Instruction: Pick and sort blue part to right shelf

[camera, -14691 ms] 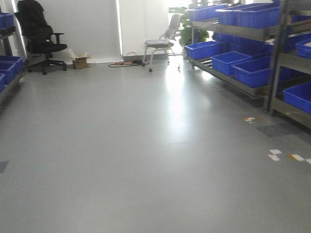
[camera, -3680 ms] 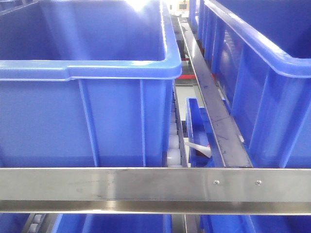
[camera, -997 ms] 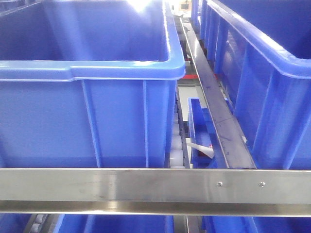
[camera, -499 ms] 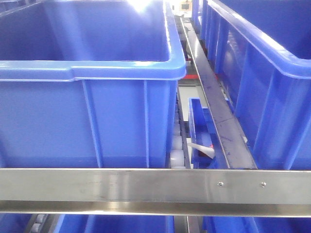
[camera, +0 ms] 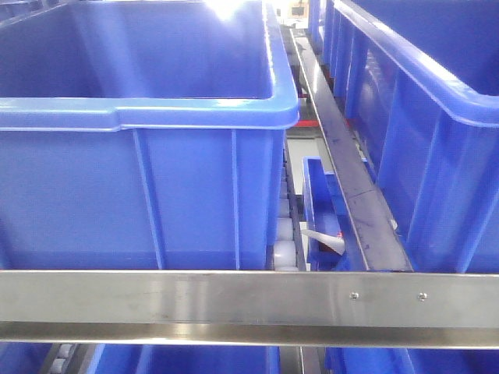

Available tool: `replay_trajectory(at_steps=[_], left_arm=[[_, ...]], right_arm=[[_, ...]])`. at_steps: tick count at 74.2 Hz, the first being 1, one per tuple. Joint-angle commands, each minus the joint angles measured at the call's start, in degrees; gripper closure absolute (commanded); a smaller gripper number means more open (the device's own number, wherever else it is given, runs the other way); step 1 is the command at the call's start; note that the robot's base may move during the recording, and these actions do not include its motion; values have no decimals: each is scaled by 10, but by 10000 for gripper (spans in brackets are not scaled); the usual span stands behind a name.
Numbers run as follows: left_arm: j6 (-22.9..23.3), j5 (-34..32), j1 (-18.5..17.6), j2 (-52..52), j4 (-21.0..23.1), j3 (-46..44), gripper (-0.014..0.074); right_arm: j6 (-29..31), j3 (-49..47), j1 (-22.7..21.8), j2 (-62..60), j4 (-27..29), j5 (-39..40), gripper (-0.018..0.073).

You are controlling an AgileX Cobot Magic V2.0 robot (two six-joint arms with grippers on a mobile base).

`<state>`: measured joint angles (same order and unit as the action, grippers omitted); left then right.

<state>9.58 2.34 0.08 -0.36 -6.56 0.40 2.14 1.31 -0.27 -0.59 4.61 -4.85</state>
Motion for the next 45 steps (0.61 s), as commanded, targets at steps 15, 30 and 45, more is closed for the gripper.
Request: replay_trajectory(at_steps=[15, 30, 45], left_arm=[[1, -45, 1, -11, 4, 14, 461], [1, -45, 1, -11, 4, 14, 461], [1, -45, 1, -11, 4, 14, 461]], right_arm=[[0, -8, 0, -13, 6, 63, 496], [0, -8, 0, -13, 6, 60, 496], [0, -8, 0, -13, 6, 60, 496]])
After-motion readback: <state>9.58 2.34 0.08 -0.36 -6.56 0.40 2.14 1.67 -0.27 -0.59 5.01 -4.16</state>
